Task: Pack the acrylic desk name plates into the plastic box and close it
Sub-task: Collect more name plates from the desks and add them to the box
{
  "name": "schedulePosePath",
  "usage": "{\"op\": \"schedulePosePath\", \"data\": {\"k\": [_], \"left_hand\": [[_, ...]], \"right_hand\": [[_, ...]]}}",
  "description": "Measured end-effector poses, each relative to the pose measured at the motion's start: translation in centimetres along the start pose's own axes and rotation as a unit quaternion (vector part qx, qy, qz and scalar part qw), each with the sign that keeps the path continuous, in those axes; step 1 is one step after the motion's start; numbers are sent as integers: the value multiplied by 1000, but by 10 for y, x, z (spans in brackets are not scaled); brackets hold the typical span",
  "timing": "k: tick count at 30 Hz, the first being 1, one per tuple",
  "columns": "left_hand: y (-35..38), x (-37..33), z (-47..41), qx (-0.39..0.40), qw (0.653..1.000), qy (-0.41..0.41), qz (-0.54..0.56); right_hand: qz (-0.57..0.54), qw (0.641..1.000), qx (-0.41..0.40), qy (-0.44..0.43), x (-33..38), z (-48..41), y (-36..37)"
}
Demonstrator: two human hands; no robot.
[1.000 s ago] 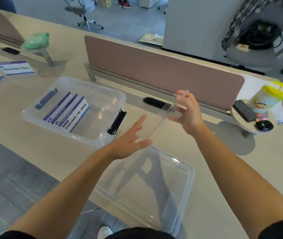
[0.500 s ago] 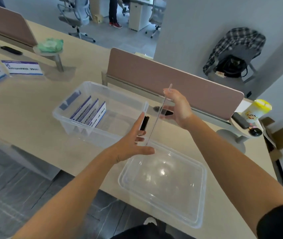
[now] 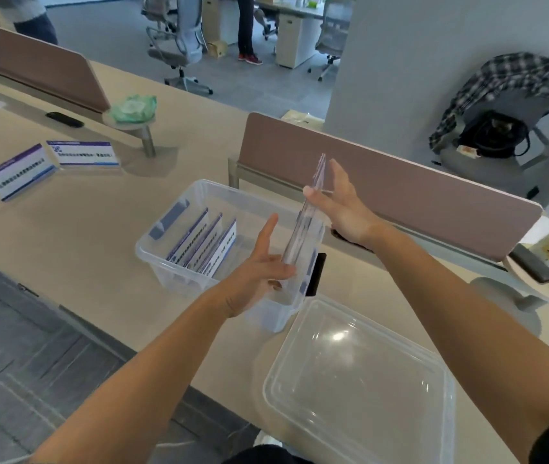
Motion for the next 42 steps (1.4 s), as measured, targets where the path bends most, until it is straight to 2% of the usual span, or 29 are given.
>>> {"op": "schedulePosePath", "data": {"k": [3,7,9,13,16,21,23,27,30,32,34,36,42], "left_hand": [[-10,-3,-12,-50,996,-18,-73],[-28,2,-25,-85,992,-13,-92],[-36,4,-30,-77,991,-11,-105],[-53,8,-43,-66,987,8,-149],[-80,14,-57,-61,977,3,-206],[-129,20,-68,41,952,0,-302],[-167,23,-70,66,925,5,-375],[-242,30,-77,65,858,19,-510],[-269,36,-89,86,760,58,-642],[-281,41,-99,76,719,76,-686],[-292,43,-108,40,695,73,-714],[-300,45,-113,-4,694,54,-718],[-310,48,-115,-57,737,2,-674]], "right_hand": [[63,998,11,-30,0,-12,3],[70,996,30,-41,-5,-22,14],[66,997,34,-24,-10,-29,23],[199,979,-32,-6,-14,-48,42],[198,978,-68,15,-12,-66,57],[202,971,-92,89,-1,-91,83],[207,965,-96,126,1,-97,94],[237,951,-96,175,-1,-102,111],[246,945,-69,203,-8,-103,121],[257,939,-44,224,-17,-104,125],[273,930,-26,244,-27,-107,130],[285,924,-7,255,-39,-111,137],[308,913,64,259,-74,-132,163]]}}
Point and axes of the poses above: each hand's wrist, its own z-axis away from the middle knuckle, its own y-axis out of the palm, x = y × z, the point moved 4 cm from there along -z, towards the middle knuckle, and after that the axes turned 1 degree about x, right-handed, at the moved point
